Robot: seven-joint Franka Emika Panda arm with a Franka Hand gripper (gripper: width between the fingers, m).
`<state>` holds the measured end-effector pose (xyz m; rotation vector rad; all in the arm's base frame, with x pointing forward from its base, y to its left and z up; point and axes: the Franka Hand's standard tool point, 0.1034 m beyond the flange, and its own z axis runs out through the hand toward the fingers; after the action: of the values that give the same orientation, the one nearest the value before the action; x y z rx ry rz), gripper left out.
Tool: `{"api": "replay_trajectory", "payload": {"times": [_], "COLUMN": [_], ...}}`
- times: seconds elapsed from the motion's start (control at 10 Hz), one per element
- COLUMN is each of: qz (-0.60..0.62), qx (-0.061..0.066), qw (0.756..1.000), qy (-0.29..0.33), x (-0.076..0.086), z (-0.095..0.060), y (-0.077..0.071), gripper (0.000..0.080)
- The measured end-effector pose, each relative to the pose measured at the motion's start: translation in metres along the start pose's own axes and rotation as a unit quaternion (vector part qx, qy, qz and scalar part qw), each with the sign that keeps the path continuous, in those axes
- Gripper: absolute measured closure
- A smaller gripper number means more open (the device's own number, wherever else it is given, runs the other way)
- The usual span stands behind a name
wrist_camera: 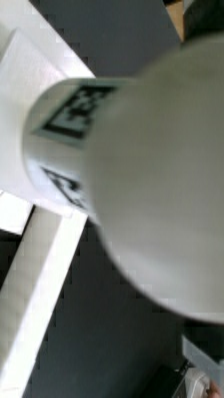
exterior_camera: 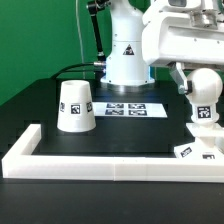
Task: Assemble lamp
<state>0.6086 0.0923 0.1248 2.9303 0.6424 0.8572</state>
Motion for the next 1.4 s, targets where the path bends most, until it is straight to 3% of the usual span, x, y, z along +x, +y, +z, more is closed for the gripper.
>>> {"api": "replay_trajectory", "payload": {"times": [0.7,1.0,1.3,1.4], "qz": [-0.001,-0.001,0.002,0.012], "qx": [0.006,0.004,0.017,0.038], "qw": [1.0,1.0,0.999,0.996], "qy": [-0.009,-0.011,-0.037,-0.084], "x": [0.008,0.015,0.011,0.008], "z": [-0.013,-0.026,-0.023,-0.022], "y": [0.001,0.01,0.006,-0.002], "gripper": [0.0101,0.0101,0.0101,0.0101]}}
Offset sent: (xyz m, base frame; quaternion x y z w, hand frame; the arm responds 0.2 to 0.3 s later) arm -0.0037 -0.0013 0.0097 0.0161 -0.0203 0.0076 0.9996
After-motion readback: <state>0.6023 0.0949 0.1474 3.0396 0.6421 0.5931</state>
